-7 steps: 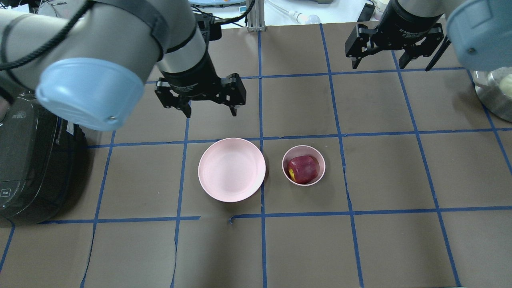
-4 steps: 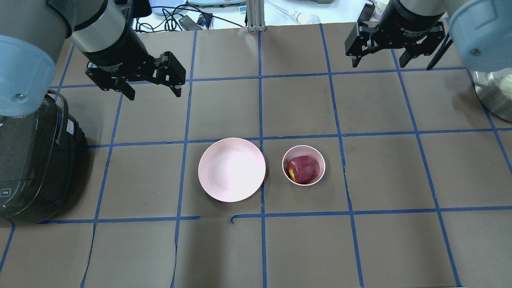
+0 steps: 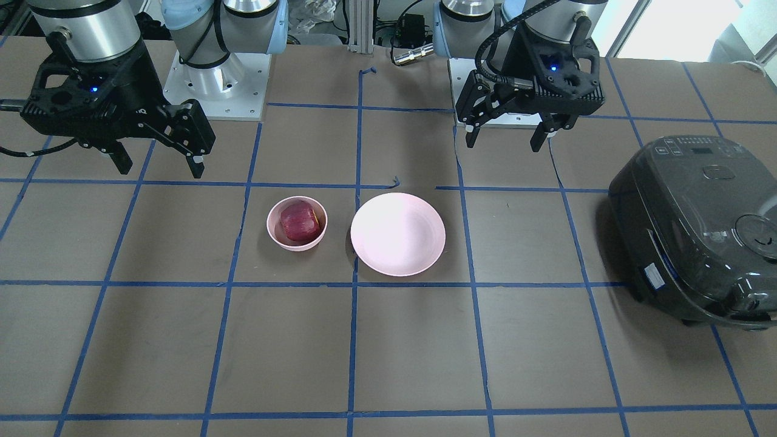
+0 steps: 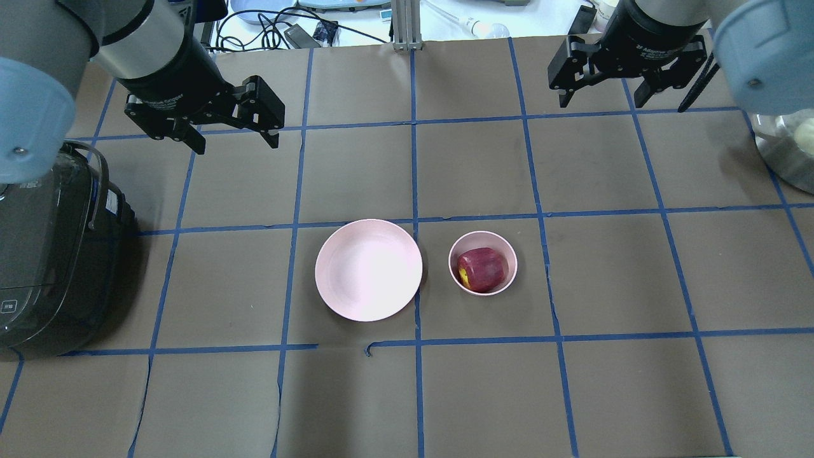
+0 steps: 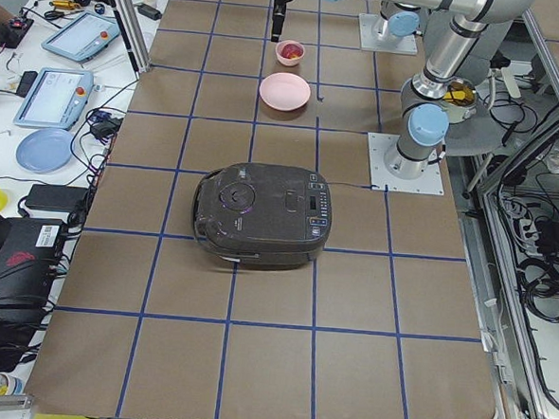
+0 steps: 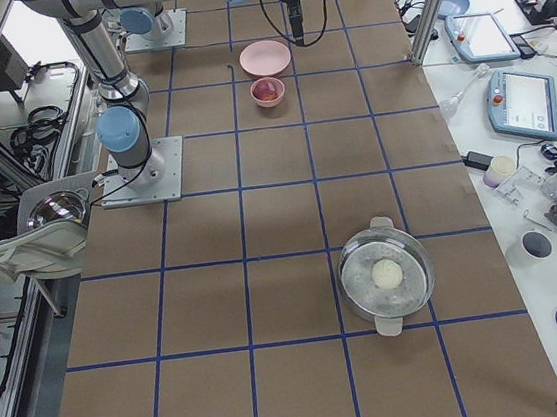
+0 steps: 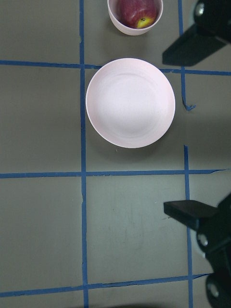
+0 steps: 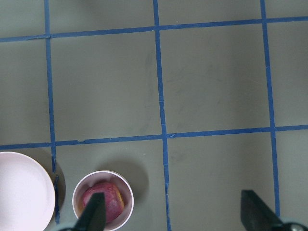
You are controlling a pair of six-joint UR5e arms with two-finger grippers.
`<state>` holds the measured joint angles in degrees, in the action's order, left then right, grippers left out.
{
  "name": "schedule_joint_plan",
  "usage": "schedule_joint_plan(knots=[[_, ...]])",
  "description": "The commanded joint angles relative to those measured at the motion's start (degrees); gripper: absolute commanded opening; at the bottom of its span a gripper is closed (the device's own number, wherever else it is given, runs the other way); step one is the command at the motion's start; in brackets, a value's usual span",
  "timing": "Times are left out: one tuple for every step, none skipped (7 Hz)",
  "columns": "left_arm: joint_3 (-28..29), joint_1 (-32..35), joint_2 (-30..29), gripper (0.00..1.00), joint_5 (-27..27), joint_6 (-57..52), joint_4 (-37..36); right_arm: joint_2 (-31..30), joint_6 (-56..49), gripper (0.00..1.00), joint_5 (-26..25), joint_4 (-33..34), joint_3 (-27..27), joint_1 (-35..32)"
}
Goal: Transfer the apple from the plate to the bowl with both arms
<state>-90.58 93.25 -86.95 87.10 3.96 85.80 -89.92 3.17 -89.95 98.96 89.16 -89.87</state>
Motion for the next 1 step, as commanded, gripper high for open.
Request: schedule_joint_plan(knots=[[0.0, 0.0, 0.0, 1.0, 0.0, 0.0, 0.0, 0.0, 0.0, 1.0, -0.1, 0.1, 0.0, 0.0]])
